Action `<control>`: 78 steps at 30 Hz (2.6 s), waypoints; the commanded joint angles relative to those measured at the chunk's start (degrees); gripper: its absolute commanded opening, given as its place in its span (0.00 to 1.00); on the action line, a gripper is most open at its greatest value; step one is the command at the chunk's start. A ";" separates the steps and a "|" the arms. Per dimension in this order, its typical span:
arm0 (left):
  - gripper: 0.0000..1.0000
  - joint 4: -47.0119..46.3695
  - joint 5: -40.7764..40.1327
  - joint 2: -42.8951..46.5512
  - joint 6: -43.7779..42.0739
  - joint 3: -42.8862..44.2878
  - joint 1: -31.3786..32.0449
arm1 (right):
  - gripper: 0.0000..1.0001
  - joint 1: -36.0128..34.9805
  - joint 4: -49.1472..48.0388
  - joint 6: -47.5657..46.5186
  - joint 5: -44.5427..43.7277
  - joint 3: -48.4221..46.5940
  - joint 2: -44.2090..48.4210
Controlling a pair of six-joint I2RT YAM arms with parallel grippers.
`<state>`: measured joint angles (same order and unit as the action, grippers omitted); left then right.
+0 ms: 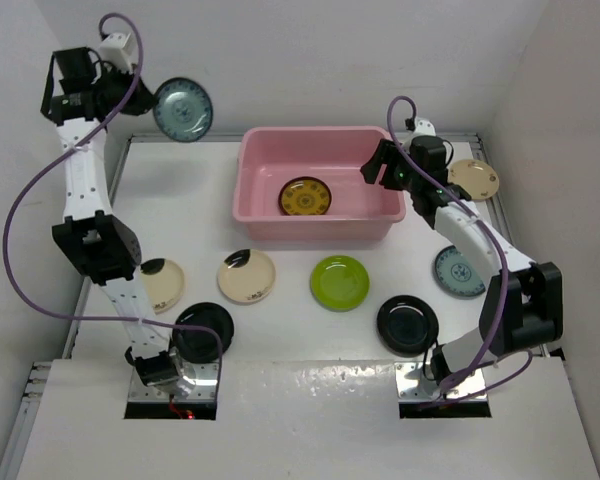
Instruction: Place the plates into the plastic bin on the countertop
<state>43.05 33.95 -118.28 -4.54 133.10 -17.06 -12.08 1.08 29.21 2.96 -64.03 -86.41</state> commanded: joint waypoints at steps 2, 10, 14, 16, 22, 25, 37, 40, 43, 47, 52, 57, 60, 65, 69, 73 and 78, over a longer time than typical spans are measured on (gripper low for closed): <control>0.00 -2.18 4.89 2.79 5.68 2.17 10.71 | 0.71 1.53 -2.76 1.29 -0.76 1.01 3.44; 0.00 -7.09 -2.04 -6.52 5.15 -0.12 27.67 | 0.71 6.45 0.13 1.11 -1.03 4.69 7.13; 0.00 -9.29 -2.58 -10.30 5.68 0.50 30.67 | 0.71 9.35 1.46 0.76 -0.94 6.72 9.68; 0.00 -9.82 -3.11 -11.36 5.68 0.50 31.20 | 0.71 10.49 2.34 0.49 -0.77 7.16 10.29; 0.00 -9.82 -3.11 -11.89 6.21 -6.96 31.21 | 0.71 11.81 2.79 0.49 -0.24 7.60 11.00; 0.00 -9.82 -1.87 -12.41 6.21 -9.08 31.73 | 0.72 11.73 2.87 0.93 0.11 7.52 10.74; 0.52 -10.35 -4.25 -17.95 3.14 -4.17 33.41 | 0.81 20.86 2.96 14.46 1.88 6.46 4.25; 0.59 -11.41 -7.22 -17.17 2.60 -2.93 33.93 | 0.81 23.67 1.12 19.56 -0.58 7.51 1.18; 0.62 -11.93 -8.72 -14.88 2.07 -1.61 33.93 | 0.77 26.13 -2.99 23.61 -5.85 7.17 -2.60; 0.66 -11.41 -8.73 -10.05 1.55 -2.31 32.54 | 0.71 28.25 -2.31 28.00 -12.53 1.64 -12.26; 0.66 -7.29 -7.85 -6.09 -0.54 -4.07 28.93 | 0.66 29.48 -3.28 35.82 -20.26 -4.87 -21.24; 0.66 0.45 -9.87 -3.98 -6.00 -4.68 27.87 | 0.65 30.44 -4.16 37.32 -22.12 -11.63 -29.85; 0.66 2.38 -10.39 -2.40 -6.54 -4.69 26.73 | 0.65 30.62 -3.19 37.84 -23.61 -14.71 -33.11; 0.66 3.01 -10.40 -1.87 -5.93 -4.08 24.97 | 0.64 30.71 1.28 42.41 -24.85 -17.78 -36.54; 0.66 3.01 -10.40 -2.48 -4.87 -2.50 23.83 | 0.63 30.62 5.41 47.94 -24.49 -16.75 -36.90; 0.66 3.01 -9.78 -3.01 -4.87 -1.44 23.30 | 0.61 30.88 5.07 50.68 -25.29 -15.25 -37.42; 0.66 3.01 -9.78 -3.54 -4.87 -1.44 22.77 | 0.60 31.32 6.21 51.73 -24.59 -18.32 -39.88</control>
<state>46.19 23.92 -122.78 -9.85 128.86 6.33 18.70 4.64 78.59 -20.88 -80.27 -123.90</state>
